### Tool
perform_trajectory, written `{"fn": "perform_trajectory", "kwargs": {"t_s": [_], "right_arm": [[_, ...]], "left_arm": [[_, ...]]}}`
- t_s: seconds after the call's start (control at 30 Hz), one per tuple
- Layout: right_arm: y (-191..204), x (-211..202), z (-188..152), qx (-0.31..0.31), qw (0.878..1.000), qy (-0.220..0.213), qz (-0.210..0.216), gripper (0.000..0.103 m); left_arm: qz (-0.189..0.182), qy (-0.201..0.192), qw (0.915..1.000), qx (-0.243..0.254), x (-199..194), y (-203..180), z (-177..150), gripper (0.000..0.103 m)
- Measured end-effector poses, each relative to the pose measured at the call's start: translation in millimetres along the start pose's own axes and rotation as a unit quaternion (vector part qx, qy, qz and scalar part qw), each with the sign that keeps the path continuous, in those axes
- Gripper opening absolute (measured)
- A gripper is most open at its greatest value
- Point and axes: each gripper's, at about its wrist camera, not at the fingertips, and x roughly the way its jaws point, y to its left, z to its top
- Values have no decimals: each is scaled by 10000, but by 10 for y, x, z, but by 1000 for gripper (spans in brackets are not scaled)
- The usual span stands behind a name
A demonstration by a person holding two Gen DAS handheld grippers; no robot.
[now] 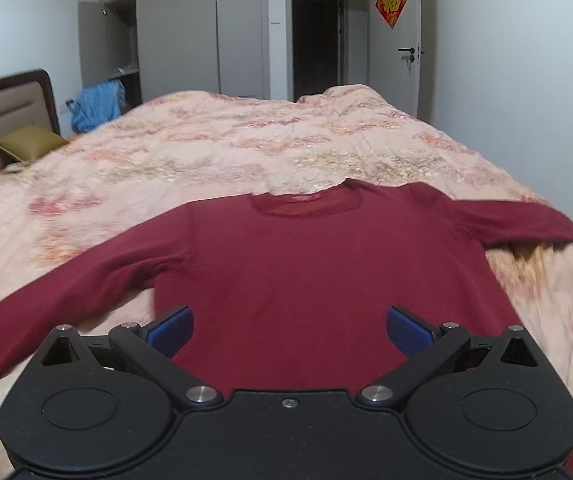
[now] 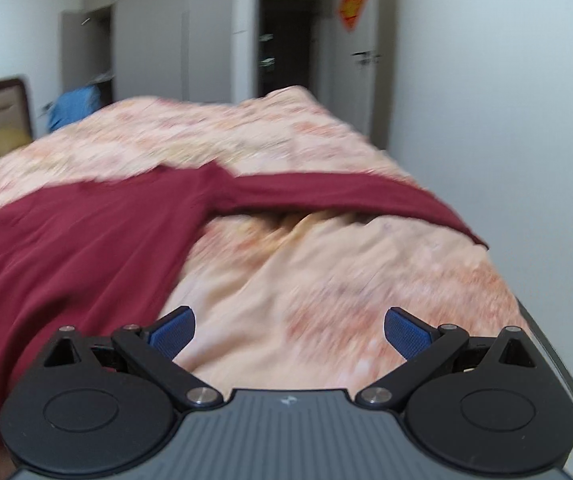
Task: Fold small clothes
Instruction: 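Reach the right gripper to a sweater sleeve cuff and close on it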
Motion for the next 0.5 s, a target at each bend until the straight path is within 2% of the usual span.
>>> {"fn": "perform_trajectory", "kwargs": {"t_s": [0.1,0.3,0.5], "right_arm": [[-249,337,165,334,9993,-134,27,103],[-842,1013,423,1121,9936,-83,83,103],[-1607,1637,550,2145,9762,170,-269,103]], "left_arm": [[-83,60,9998,-158,389,-85,173,102],[-210,26,9993,-309,1118,-323,369,102],[-333,33,9983,-478,1691,-503,436,102]]}}
